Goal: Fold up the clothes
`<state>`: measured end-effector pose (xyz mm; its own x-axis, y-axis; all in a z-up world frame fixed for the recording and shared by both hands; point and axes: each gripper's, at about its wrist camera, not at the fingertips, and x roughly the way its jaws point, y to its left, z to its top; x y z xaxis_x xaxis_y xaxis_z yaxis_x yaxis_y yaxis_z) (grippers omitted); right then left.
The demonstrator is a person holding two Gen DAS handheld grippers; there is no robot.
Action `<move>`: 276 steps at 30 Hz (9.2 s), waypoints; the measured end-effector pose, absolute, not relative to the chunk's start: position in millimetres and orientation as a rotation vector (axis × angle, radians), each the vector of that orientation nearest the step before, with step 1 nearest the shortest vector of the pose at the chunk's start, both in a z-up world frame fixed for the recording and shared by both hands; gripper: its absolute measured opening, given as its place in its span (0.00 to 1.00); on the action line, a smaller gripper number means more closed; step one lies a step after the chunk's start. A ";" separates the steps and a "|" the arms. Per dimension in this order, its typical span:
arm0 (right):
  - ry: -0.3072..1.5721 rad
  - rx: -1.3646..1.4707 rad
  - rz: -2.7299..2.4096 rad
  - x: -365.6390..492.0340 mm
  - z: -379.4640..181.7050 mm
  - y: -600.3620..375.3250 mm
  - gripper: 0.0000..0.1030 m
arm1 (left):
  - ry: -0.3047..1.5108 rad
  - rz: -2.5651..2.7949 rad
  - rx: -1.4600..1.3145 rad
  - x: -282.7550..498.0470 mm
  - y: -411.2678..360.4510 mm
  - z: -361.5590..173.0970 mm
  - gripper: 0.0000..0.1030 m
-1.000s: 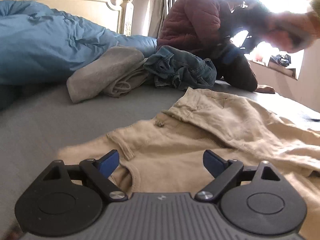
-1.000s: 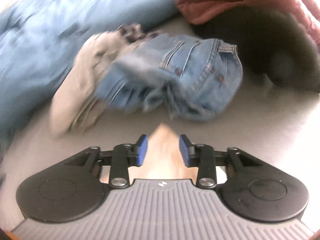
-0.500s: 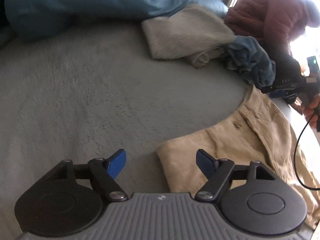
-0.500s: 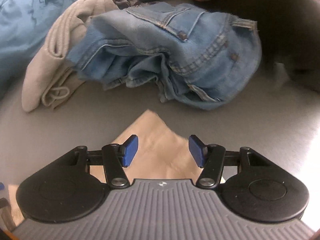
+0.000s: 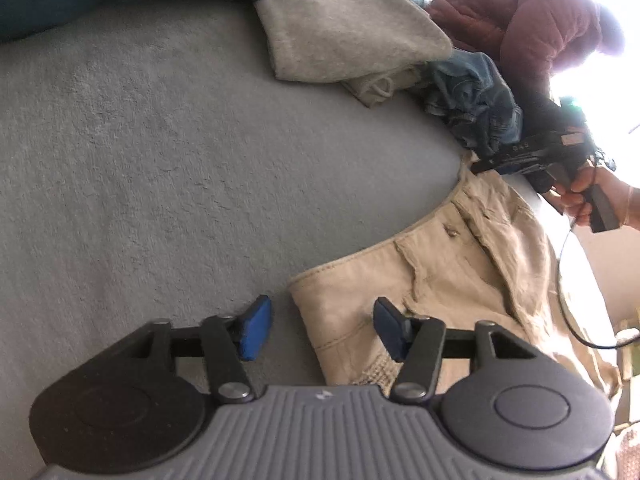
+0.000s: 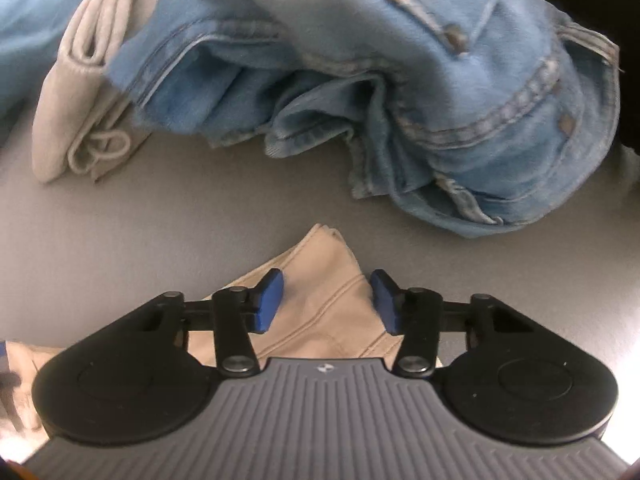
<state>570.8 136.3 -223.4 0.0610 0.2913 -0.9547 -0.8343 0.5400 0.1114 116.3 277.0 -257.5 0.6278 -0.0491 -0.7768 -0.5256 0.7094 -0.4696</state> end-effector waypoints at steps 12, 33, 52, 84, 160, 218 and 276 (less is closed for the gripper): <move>1.100 -0.653 0.916 546.5 -203.5 135.5 0.08 | 0.788 0.417 -0.708 116.5 256.7 -243.6 0.07; 0.971 -0.595 1.061 510.4 -181.9 242.1 0.07 | 0.717 0.559 -0.681 88.7 346.1 -220.7 0.06; 1.023 -0.563 1.104 369.2 -158.4 216.4 0.24 | 0.785 0.509 -0.874 74.4 390.5 -232.8 0.43; 1.141 -0.094 0.896 298.0 -150.9 65.0 0.24 | 1.020 -0.071 -0.047 214.1 316.4 -223.7 0.07; 0.956 0.200 0.441 201.0 -140.1 -171.0 0.21 | 0.982 -0.054 -0.417 116.3 149.6 -172.1 0.63; 0.647 0.051 0.158 197.7 -265.9 -110.1 0.55 | 0.624 0.043 -0.042 227.8 65.4 -295.1 1.00; 0.645 0.032 0.132 194.1 -268.7 -106.2 0.62 | 0.624 0.043 -0.045 227.9 65.7 -295.1 1.00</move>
